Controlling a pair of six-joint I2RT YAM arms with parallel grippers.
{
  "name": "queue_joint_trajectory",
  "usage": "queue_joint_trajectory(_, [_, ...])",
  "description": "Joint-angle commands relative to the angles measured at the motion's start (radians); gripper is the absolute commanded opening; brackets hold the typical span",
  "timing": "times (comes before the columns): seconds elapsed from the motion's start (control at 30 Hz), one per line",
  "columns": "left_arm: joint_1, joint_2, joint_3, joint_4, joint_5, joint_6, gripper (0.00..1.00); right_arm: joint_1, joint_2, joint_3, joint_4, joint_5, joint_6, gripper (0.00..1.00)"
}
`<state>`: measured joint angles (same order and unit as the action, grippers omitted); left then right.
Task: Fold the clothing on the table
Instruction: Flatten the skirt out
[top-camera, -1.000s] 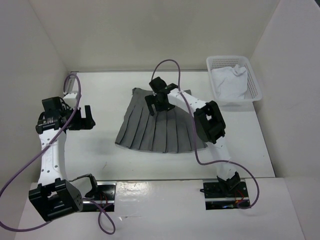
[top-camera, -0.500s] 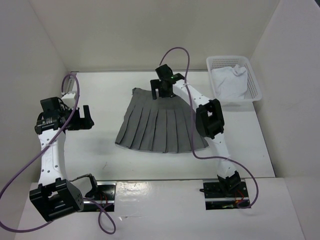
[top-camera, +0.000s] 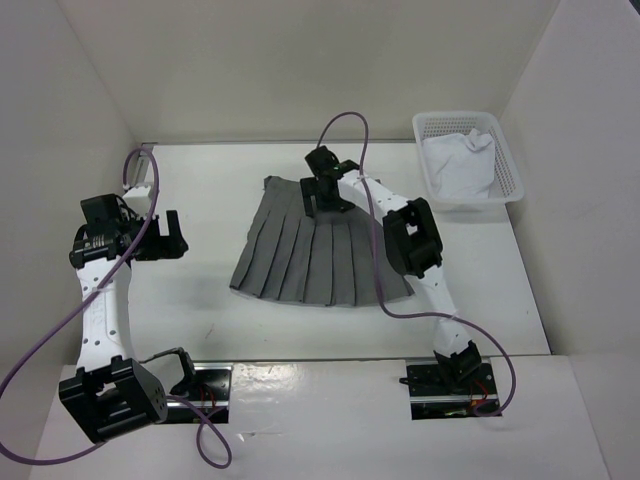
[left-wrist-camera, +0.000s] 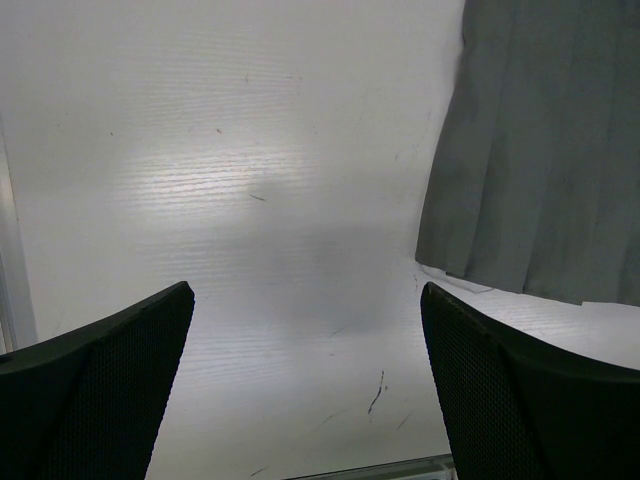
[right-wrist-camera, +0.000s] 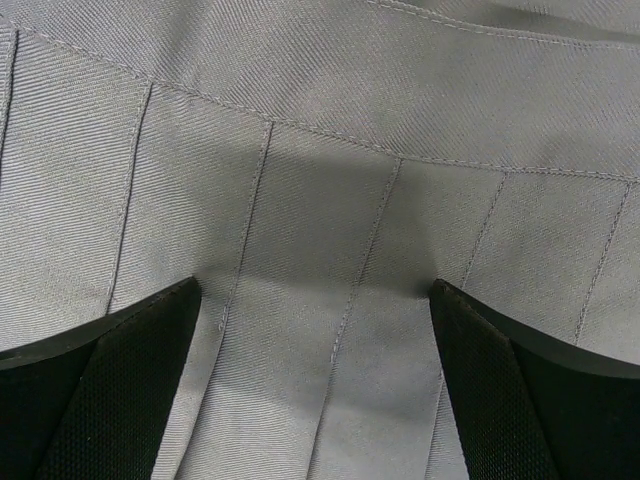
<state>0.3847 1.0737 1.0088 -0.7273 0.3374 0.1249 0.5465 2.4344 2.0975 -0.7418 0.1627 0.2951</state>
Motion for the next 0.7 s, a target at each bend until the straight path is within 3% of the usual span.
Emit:
queue_joint_trajectory(0.0, [0.006,0.0,0.014,0.028,0.006,-0.013,1.0,0.036,0.0,-0.037,0.007,-0.003,0.019,0.99])
queue_joint_trajectory(0.67, [0.006,0.0,0.014,0.028,0.006,-0.013,1.0,0.07,-0.12,-0.34,0.068,-0.005,0.001,0.99])
